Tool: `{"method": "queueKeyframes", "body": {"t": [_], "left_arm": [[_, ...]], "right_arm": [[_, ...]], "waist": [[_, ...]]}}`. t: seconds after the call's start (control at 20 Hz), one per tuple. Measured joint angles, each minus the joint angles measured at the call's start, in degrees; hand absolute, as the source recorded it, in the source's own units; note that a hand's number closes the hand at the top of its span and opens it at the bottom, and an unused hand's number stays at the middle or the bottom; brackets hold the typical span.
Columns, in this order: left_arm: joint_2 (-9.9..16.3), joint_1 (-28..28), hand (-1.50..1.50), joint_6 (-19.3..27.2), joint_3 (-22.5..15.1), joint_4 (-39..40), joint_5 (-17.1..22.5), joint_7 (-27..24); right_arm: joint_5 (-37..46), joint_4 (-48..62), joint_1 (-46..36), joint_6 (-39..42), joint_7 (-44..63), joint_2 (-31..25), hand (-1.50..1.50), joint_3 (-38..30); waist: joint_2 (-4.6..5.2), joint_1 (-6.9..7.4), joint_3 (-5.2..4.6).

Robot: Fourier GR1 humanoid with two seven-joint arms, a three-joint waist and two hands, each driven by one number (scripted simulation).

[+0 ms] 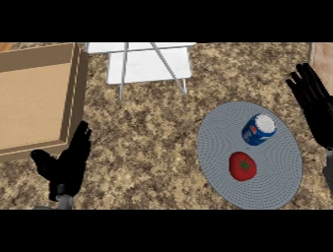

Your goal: Pick the can from the placemat and place it in the tiered shelf

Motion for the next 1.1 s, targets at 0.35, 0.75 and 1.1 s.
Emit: {"method": "queueKeyframes", "body": {"t": [0.35,0.75,1.1], "left_arm": [[5.49,-1.91,0.00,-2.84,1.26,0.38,-0.26,5.34],[7.86,-4.16,0.00,-6.85,2.12,2.02,0.49,10.03],[8.15,-4.77,0.00,-7.65,3.38,2.92,0.05,12.00]], "right_arm": [[6.03,5.70,-1.90,5.25,-4.94,-13.06,1.50,-6.33],[12.62,25.67,-4.02,12.56,-11.76,-18.22,-1.50,-7.71],[14.19,25.33,-4.99,26.60,-14.76,-22.93,-1.50,-5.74]], "waist": [[-1.03,-0.50,-0.50],[-1.40,0.40,-0.40],[-1.82,-0.07,-0.44]]}}
